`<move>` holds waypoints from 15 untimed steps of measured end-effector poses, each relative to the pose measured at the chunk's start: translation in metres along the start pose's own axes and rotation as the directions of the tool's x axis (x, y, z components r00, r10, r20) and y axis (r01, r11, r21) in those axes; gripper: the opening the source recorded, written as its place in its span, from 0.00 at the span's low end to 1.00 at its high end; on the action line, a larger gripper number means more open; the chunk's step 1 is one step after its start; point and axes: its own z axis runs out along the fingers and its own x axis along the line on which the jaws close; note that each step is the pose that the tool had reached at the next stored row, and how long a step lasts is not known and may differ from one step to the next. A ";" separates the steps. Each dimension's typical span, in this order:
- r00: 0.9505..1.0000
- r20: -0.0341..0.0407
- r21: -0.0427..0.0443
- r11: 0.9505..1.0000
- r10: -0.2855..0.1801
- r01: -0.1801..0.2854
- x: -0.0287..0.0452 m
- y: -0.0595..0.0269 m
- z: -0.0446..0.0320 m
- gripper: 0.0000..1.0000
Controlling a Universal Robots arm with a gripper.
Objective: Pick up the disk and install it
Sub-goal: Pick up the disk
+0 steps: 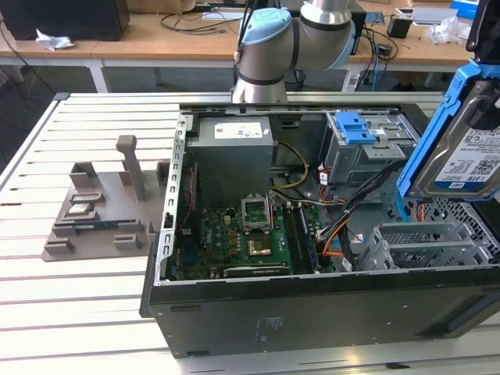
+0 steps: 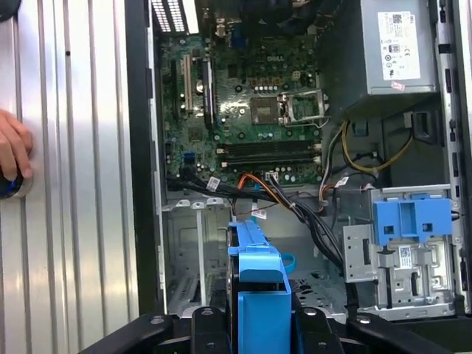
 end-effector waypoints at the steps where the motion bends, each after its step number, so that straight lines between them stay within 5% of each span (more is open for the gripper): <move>1: 1.000 0.001 0.000 1.000 0.002 -0.002 0.0009 -0.0001 0.0002 0.37; 6: 1.000 0.001 0.000 1.000 0.003 -0.003 0.0093 -0.0006 0.0022 0.37; 15: 1.000 0.001 -0.001 1.000 0.002 -0.002 0.0098 0.0002 0.0070 0.37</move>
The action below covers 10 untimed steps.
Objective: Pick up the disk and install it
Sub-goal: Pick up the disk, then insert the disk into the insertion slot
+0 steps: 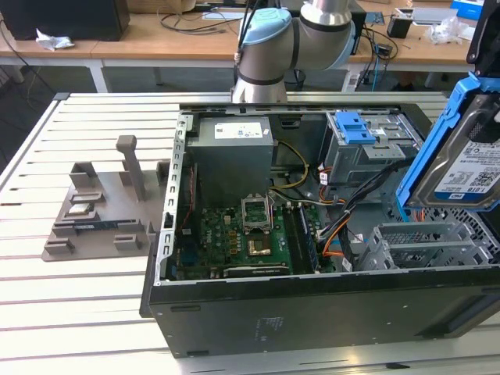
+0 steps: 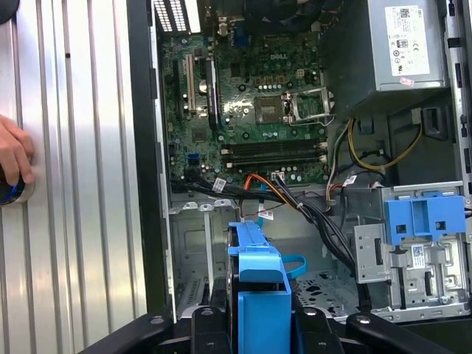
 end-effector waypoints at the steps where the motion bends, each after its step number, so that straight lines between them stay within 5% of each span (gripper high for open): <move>1: 1.000 0.000 0.000 1.000 0.000 0.000 0.0000 0.0000 0.0000 0.37; 10: 1.000 0.000 0.000 1.000 0.000 0.000 0.0000 0.0000 0.0001 0.37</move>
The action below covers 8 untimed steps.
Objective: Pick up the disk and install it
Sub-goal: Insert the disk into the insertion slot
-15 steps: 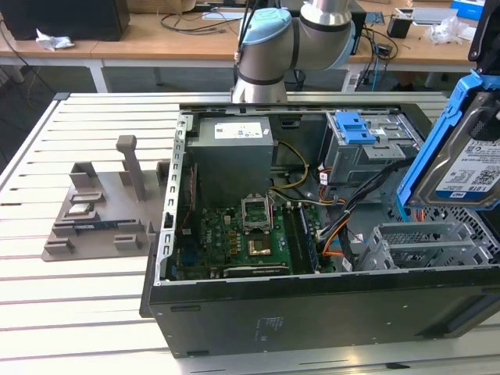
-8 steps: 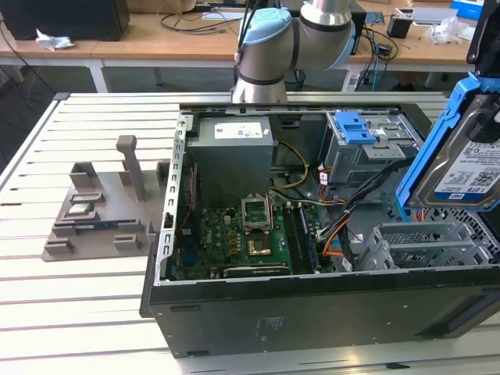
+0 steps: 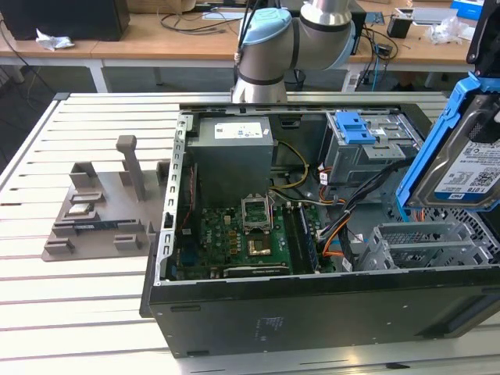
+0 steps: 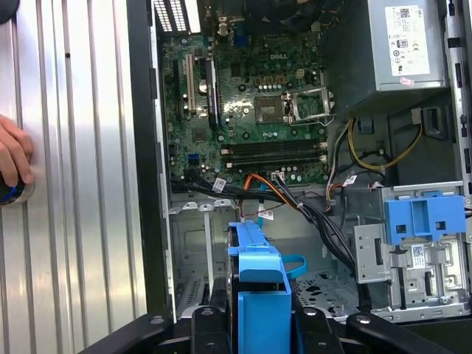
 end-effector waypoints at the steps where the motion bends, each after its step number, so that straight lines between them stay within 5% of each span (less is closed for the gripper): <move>1: 1.000 0.000 0.000 1.000 0.000 0.000 0.0000 0.0000 0.0000 0.37; 8: 1.000 0.000 -0.001 1.000 -0.002 0.002 0.0002 0.0009 0.0068 0.37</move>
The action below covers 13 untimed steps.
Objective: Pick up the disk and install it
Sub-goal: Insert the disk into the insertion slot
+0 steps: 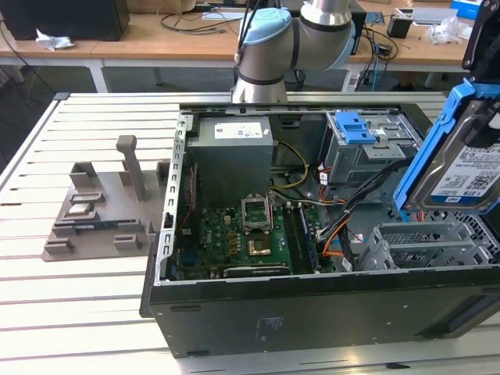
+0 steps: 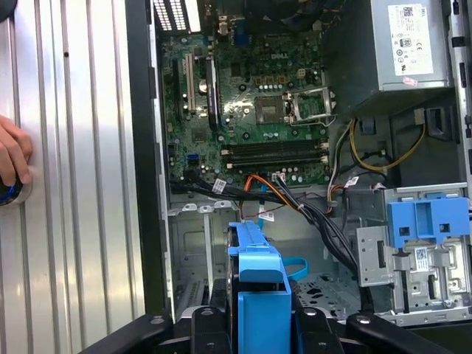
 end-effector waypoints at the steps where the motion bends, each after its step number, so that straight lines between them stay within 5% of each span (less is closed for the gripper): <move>1: 1.000 0.000 0.000 1.000 0.000 0.000 0.0002 0.0002 0.0012 0.37; 13: 0.999 -0.003 -0.002 0.999 -0.048 0.048 0.0102 0.0017 0.0205 0.37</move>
